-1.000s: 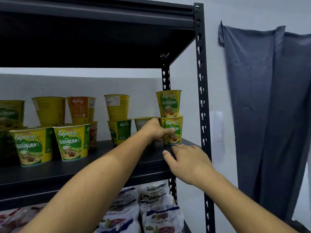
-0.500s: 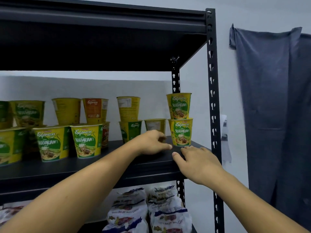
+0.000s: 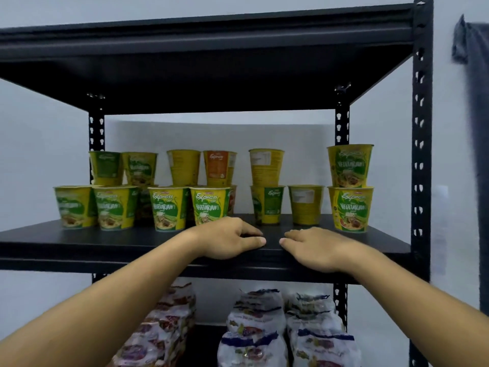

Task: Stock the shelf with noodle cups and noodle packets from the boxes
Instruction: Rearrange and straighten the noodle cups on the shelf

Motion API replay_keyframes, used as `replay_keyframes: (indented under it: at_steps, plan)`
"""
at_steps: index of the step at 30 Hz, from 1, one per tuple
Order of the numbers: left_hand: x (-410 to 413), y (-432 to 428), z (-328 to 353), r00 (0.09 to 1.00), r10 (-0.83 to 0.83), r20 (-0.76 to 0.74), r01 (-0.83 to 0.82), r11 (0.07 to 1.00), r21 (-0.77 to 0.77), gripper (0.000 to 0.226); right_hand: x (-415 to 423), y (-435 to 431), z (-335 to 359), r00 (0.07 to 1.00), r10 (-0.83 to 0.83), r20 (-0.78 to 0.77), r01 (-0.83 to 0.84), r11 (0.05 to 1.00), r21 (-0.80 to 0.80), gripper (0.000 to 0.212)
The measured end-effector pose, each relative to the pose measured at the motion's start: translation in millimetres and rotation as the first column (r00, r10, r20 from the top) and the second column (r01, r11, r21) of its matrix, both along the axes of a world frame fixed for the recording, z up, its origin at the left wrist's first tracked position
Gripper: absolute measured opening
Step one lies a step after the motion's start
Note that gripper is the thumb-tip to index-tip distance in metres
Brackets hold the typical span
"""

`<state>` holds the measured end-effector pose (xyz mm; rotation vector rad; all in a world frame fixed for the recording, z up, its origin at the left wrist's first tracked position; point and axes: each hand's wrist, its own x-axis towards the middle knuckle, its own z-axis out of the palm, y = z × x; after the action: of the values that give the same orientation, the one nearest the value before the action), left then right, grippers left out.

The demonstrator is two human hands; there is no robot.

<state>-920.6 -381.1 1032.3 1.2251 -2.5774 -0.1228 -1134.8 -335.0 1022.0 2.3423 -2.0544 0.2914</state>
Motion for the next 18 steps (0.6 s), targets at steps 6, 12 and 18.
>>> replay_keyframes:
  at_steps: [6,12,18]
  plan:
    - [56.4,0.8,-7.8,0.995,0.101,-0.021,-0.101,0.995,-0.008,0.049,36.7,-16.6,6.9,0.994,0.102,0.05,-0.104,0.993,0.047,0.056]
    - [107.7,-4.4,-13.8,0.979,0.19,-0.074,-0.19,0.982,0.009,0.043,77.5,-30.6,11.1,0.987,0.151,0.058,-0.154,0.986,0.059,0.057]
    - [149.2,-10.0,-15.0,0.967,0.236,-0.094,-0.238,0.971,-0.014,0.045,101.9,-48.1,15.4,0.99,0.085,0.109,-0.09,0.995,0.043,0.072]
